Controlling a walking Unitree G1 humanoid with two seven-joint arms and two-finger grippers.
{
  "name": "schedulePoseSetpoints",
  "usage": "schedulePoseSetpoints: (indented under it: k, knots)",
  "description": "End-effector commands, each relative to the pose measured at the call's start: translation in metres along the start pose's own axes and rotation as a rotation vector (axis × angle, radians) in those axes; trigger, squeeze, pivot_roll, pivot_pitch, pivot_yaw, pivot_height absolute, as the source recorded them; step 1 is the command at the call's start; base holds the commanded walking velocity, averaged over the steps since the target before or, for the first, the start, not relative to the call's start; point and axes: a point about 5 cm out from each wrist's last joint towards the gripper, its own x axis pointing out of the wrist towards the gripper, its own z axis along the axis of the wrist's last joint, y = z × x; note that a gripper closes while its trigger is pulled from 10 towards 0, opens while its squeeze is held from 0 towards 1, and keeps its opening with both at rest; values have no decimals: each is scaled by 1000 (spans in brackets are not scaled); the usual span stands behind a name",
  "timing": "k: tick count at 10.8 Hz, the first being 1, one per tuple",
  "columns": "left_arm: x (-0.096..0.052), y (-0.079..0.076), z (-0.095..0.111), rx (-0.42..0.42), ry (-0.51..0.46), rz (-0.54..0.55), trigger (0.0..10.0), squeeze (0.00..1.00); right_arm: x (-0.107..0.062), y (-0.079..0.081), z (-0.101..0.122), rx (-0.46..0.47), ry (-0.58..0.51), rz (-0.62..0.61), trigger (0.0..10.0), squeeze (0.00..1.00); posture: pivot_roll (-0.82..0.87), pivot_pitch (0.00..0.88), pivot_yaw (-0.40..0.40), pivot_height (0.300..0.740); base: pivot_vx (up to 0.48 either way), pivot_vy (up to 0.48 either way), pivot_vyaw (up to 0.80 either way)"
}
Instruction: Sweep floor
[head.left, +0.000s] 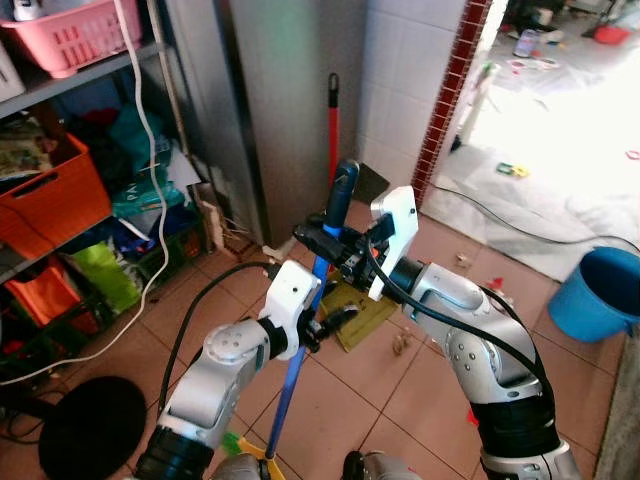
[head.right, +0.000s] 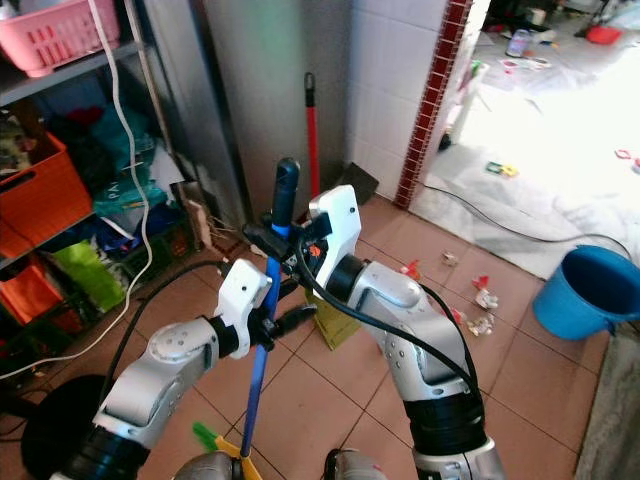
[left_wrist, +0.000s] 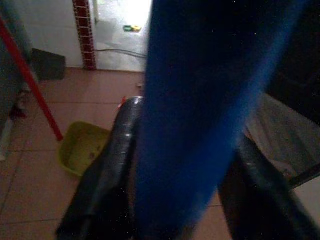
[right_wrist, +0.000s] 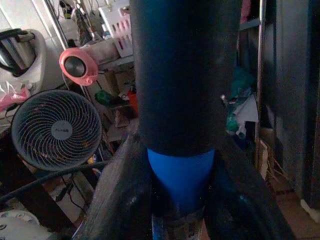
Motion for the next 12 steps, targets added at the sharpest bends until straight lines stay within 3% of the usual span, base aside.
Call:
schedulePoseSetpoints:
  k: [1, 12]
  knots:
    - [0, 2, 1, 18, 0, 10, 0, 0, 1, 7, 6, -6, -34, 34, 10000, 0, -30, 57, -3, 740, 0, 0, 0]
    - [-1, 3, -3, 11, 3, 12, 0, 0, 1, 3, 3, -22, -32, 0, 10000, 0, -26, 54, -7, 740, 0, 0, 0]
